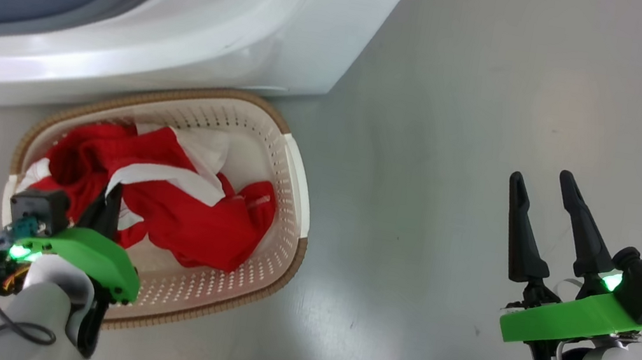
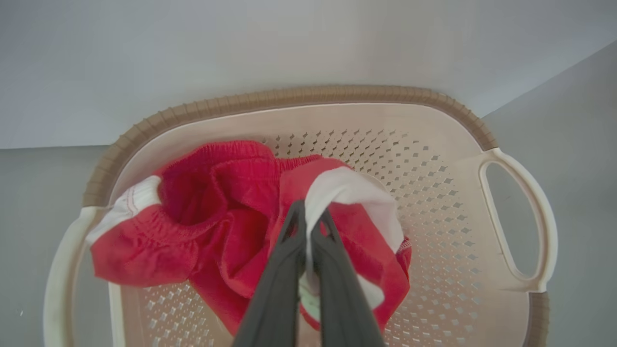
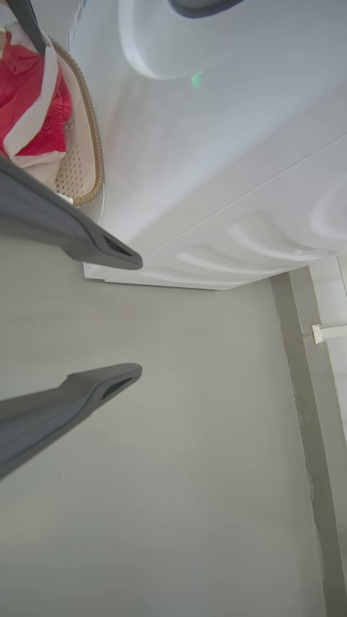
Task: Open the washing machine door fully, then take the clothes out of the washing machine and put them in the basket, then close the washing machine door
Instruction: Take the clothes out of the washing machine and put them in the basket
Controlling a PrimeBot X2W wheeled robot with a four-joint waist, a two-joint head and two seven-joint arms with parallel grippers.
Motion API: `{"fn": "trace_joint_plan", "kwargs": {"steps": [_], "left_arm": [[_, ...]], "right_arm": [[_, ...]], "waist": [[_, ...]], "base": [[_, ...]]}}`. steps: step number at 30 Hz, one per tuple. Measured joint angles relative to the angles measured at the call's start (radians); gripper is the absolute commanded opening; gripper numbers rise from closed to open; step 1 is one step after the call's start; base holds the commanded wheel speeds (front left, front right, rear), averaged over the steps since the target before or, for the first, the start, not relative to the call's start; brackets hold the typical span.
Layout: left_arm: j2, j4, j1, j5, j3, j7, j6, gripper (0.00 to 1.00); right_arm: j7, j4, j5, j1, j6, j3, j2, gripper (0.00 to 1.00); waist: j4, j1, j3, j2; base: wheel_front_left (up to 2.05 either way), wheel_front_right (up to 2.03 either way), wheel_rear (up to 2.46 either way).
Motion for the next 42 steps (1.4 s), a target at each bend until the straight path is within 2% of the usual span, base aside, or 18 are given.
{"fn": "trace_joint_plan", "kwargs": {"steps": [6, 7, 9, 10, 11, 13, 14, 15, 16, 30, 42], "left_arm": [[0.003, 0.076, -0.047, -0.063, -0.027, 0.0, 0.0, 0.02], [0.004, 0.079, -0.051, -0.069, -0.03, 0.0, 0.0, 0.08], [0.007, 0.083, -0.056, -0.08, -0.036, 0.0, 0.0, 0.12], [0.007, 0.086, -0.056, -0.084, -0.039, 0.0, 0.0, 0.18], [0.007, 0.087, -0.056, -0.089, -0.042, 0.0, 0.0, 0.32], [0.007, 0.088, -0.056, -0.097, -0.045, 0.0, 0.0, 0.48], [0.007, 0.088, -0.056, -0.098, -0.046, 0.0, 0.0, 0.64], [0.007, 0.088, -0.056, -0.098, -0.046, 0.0, 0.0, 0.88], [0.007, 0.088, -0.056, -0.1, -0.047, 0.0, 0.0, 1.0], [0.003, 0.063, 0.002, -0.107, -0.01, 0.0, 0.0, 1.0], [0.003, -0.035, 0.113, -0.086, 0.035, 0.0, 0.0, 1.0]], "right_arm": [[0.0, -0.005, 0.0, -0.023, 0.0, -0.001, 0.0, 1.0], [0.0, -0.006, 0.0, -0.024, 0.0, -0.001, 0.0, 1.0], [0.0, -0.005, 0.0, -0.024, 0.0, -0.001, 0.0, 1.0], [0.0, -0.005, 0.0, -0.024, 0.0, -0.002, 0.0, 1.0], [0.0, -0.004, 0.0, -0.024, 0.0, -0.002, 0.0, 1.0], [0.0, -0.003, 0.0, -0.024, 0.0, -0.002, 0.0, 1.0], [0.0, -0.003, 0.0, -0.024, 0.0, -0.002, 0.0, 1.0], [0.0, -0.003, 0.0, -0.024, 0.0, -0.002, 0.0, 1.0], [0.0, -0.002, 0.0, -0.024, 0.0, -0.002, 0.0, 1.0], [0.0, 0.023, 0.0, -0.018, 0.0, 0.0, 0.0, 1.0], [0.0, 0.049, 0.0, 0.019, 0.0, 0.002, 0.0, 1.0]], "waist": [[-0.001, 0.0, 0.035, 0.0], [-0.001, 0.0, 0.037, 0.0], [-0.001, 0.0, 0.036, 0.0], [0.0, 0.0, 0.034, 0.0], [0.0, 0.0, 0.032, 0.0], [0.001, 0.0, 0.026, 0.0], [0.002, 0.0, 0.023, 0.0], [0.002, 0.0, 0.023, 0.0], [0.002, 0.0, 0.019, 0.0], [0.015, 0.0, -0.068, 0.0], [0.024, 0.0, -0.188, 0.0]], "base": [[0.0, 0.0, 0.0], [0.0, 0.0, 0.0], [0.0, 0.0, 0.0], [0.0, 0.0, 0.0], [0.0, 0.0, 0.0], [0.0, 0.0, 0.0], [0.0, 0.0, 0.0], [0.0, 0.0, 0.0], [0.0, 0.0, 0.0], [0.0, 0.0, 0.0], [0.0, 0.0, 0.0]]}}
